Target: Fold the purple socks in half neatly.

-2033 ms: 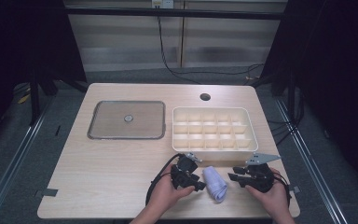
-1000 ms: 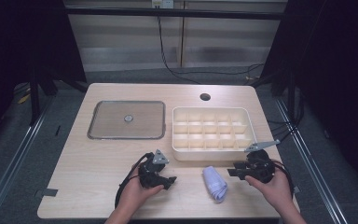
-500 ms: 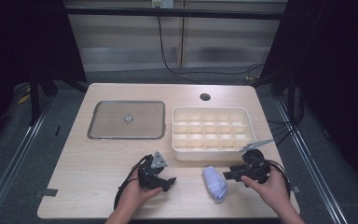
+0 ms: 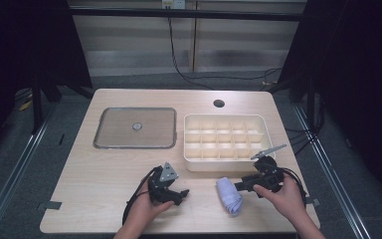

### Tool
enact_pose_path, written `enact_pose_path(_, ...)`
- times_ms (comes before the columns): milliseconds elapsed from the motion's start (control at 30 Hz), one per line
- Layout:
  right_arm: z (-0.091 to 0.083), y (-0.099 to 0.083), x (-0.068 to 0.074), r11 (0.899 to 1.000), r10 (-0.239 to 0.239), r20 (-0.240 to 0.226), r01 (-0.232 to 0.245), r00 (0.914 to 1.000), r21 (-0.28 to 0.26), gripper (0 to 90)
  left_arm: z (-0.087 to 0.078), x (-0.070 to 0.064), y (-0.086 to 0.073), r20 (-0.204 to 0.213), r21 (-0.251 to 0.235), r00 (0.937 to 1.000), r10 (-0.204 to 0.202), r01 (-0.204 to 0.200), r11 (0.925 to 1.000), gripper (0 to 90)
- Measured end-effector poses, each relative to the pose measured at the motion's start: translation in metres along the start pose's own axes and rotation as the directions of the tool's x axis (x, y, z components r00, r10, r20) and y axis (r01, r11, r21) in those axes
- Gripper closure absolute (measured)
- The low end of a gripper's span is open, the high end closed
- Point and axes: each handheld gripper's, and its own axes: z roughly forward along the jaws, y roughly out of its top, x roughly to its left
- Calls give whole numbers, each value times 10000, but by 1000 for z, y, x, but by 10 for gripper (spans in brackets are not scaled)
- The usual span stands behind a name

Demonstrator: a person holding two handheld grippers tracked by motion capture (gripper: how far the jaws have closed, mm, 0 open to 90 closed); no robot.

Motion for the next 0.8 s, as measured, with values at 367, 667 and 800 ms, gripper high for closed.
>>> enact_pose_path(367,9,5,0,9987,109,-218,-98,9997,497,522,0,0,0,-20,7,10000,15,-15,10000,198)
enact_pose_path(667,14,9,3,9965,27,-336,1,9994,837,517,0,0,0,-41,1,10000,9,-9,10000,196)
enact_pose_path(800,19,8,-1,9943,220,-367,-181,9991,1047,517,1,0,1,-46,-2,10000,6,-6,10000,195)
